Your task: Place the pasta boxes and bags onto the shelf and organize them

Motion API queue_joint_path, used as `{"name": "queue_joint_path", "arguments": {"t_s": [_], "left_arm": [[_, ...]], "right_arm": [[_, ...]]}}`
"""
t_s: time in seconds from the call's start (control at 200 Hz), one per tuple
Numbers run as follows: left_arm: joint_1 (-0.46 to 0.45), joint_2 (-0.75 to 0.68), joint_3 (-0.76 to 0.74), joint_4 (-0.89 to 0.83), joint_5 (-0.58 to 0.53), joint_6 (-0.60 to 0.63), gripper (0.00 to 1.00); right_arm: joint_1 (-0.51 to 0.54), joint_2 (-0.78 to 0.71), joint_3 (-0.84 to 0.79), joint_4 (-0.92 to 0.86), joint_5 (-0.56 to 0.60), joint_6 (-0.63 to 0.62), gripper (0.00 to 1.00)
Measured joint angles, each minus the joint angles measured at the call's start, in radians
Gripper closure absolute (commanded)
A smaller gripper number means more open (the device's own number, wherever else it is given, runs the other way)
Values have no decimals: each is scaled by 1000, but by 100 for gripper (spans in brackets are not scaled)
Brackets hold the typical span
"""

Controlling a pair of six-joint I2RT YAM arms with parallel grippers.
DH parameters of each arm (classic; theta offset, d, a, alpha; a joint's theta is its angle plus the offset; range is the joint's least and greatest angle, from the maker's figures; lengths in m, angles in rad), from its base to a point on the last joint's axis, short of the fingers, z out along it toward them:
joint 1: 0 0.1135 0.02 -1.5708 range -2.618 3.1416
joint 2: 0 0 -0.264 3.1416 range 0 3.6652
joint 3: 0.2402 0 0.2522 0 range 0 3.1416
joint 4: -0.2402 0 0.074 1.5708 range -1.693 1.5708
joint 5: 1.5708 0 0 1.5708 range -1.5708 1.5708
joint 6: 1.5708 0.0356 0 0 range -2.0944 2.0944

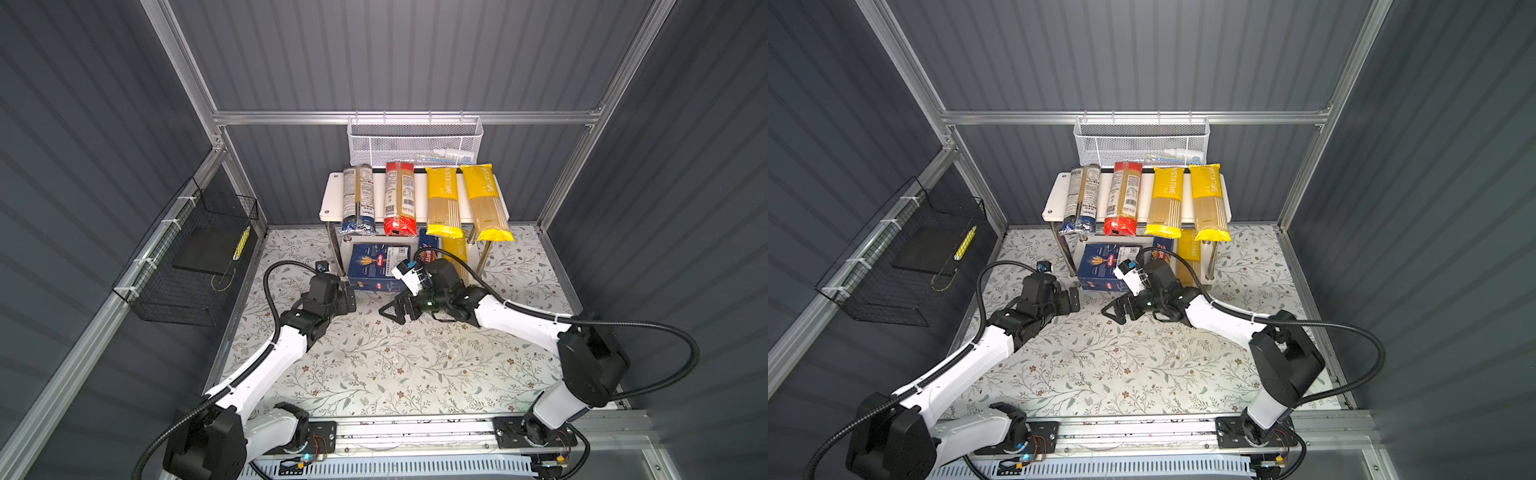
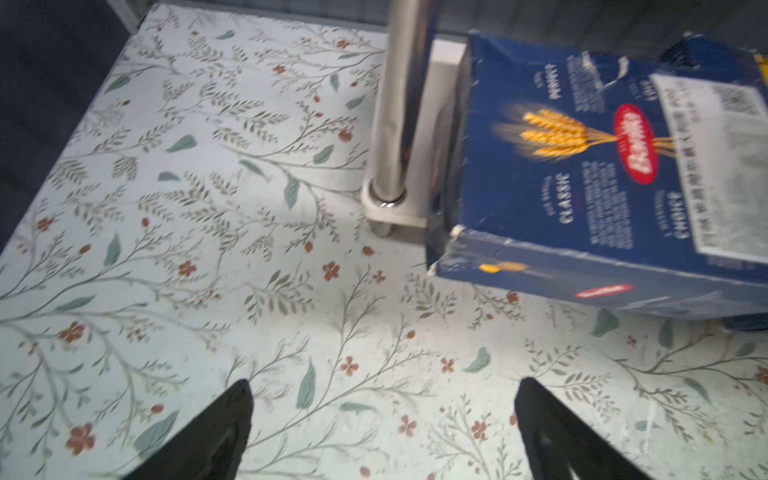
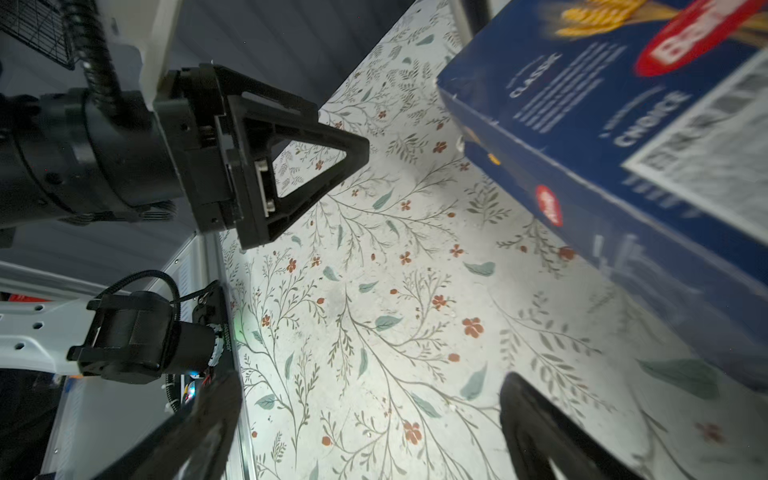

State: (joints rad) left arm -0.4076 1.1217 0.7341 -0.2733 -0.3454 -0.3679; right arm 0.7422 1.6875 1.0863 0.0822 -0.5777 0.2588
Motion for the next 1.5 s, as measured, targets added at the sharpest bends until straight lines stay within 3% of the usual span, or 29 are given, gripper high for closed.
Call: {"name": "queue_joint_path", "arguments": {"t_s": [0.38,1.086,1.496], "left_arm": [[37,-308,-141,-135,-113,-110,1],[36,-257,-188,-73,-69,-105,1],[44,-166,-164,-32,-116,-42,1]], "right_arm": [[19,212,169,87,-55,-10,1],[-15,410,375,149,-95,2,1],[-24,423,438,103,-31,-1,1]]}}
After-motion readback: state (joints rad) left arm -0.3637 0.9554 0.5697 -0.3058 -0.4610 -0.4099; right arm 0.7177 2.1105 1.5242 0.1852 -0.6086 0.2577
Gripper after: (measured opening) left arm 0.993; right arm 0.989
